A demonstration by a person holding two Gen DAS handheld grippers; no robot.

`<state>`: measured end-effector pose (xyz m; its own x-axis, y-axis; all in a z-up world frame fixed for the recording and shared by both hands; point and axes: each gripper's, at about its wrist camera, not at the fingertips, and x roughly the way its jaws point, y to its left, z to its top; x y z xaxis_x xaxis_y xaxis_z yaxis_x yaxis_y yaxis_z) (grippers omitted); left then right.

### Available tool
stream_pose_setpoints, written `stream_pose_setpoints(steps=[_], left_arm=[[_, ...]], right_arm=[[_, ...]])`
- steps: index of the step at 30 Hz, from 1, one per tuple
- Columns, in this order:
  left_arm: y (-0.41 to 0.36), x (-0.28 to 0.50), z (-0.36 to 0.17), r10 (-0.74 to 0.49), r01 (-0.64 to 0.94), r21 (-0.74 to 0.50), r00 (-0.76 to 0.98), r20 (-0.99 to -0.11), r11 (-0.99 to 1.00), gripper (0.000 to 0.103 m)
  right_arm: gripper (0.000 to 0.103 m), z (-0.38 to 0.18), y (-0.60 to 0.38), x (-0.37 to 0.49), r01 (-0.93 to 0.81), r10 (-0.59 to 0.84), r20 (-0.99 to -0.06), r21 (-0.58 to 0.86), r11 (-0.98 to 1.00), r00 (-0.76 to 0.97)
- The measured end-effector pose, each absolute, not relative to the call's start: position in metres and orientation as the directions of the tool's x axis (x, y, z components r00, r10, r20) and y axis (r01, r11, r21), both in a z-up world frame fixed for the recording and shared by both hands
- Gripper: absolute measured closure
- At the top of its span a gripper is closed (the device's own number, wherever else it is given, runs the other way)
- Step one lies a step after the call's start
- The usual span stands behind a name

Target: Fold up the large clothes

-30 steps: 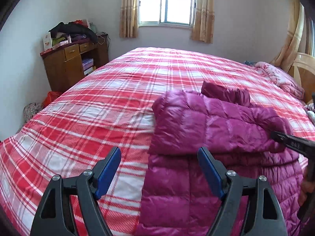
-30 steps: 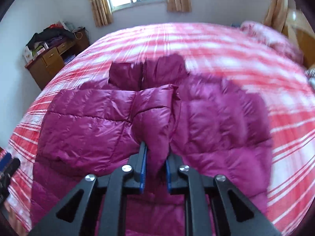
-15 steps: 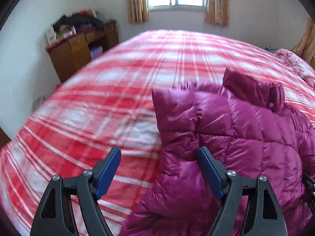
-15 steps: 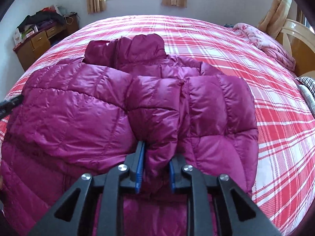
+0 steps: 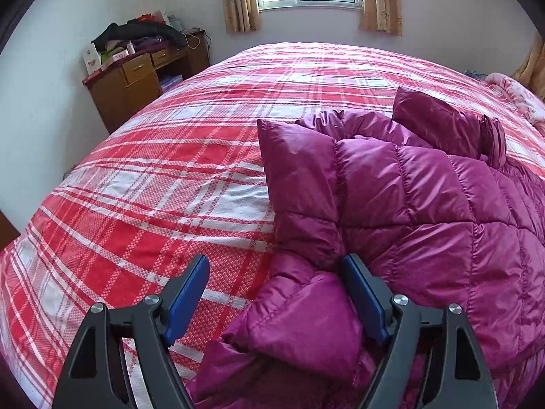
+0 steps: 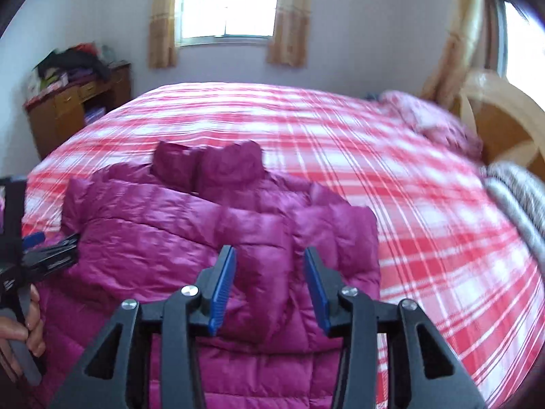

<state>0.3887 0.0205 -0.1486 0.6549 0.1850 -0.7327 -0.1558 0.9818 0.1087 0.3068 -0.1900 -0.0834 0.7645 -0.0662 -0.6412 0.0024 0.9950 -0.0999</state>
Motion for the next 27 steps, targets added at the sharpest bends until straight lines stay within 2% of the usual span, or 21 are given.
stream_pose_setpoints(steps=[3,5,7,13,18,20,23,24,25,27], left_arm=[[0.019,0.388,-0.149,0.198,-0.159,0.123,0.658,-0.727,0.98,0.022],[0.02,0.388,-0.149,0.194,-0.16,0.117,0.657,-0.729,0.98,0.022],[0.021,0.388,-0.149,0.182,-0.153,0.107,0.657,-0.731,0.982,0.022],[0.016,0.389,-0.151,0.195,-0.145,0.132,0.656,-0.729,0.981,0.022],[0.026,0.391,-0.153,0.142,-0.141,0.065,0.649,-0.748,0.988,0.022],[0.036,0.387,-0.153,0.09,-0.146,-0.008,0.651,-0.753,0.989,0.022],[0.058,0.372,-0.149,-0.01,-0.158,-0.161,0.684,-0.729,0.974,0.022],[0.064,0.367,-0.148,-0.031,-0.165,-0.204,0.7,-0.714,0.965,0.022],[0.069,0.362,-0.147,-0.036,-0.179,-0.232,0.713,-0.7,0.956,0.022],[0.075,0.354,-0.143,-0.009,-0.218,-0.251,0.738,-0.675,0.943,0.022]], right_arm=[[0.079,-0.106,-0.181,0.326,-0.034,-0.034,-0.71,-0.082,0.996,0.703],[0.083,-0.131,-0.19,0.341,-0.015,-0.006,-0.783,-0.019,1.0,0.622],[0.089,-0.151,-0.202,0.348,-0.009,0.038,-0.812,0.041,0.999,0.582],[0.09,-0.158,-0.208,0.35,-0.002,0.059,-0.808,0.072,0.997,0.587],[0.09,-0.155,-0.209,0.351,0.002,0.052,-0.816,0.065,0.998,0.576],[0.086,-0.148,-0.205,0.35,-0.007,0.062,-0.823,0.07,0.998,0.564],[0.072,-0.125,-0.212,0.344,-0.014,0.138,-0.791,0.162,0.987,0.596],[0.06,-0.111,-0.217,0.341,-0.007,0.154,-0.759,0.193,0.981,0.632],[0.043,-0.098,-0.221,0.34,0.002,0.155,-0.73,0.21,0.978,0.666],[0.021,-0.079,-0.227,0.349,0.023,0.151,-0.704,0.231,0.973,0.694]])
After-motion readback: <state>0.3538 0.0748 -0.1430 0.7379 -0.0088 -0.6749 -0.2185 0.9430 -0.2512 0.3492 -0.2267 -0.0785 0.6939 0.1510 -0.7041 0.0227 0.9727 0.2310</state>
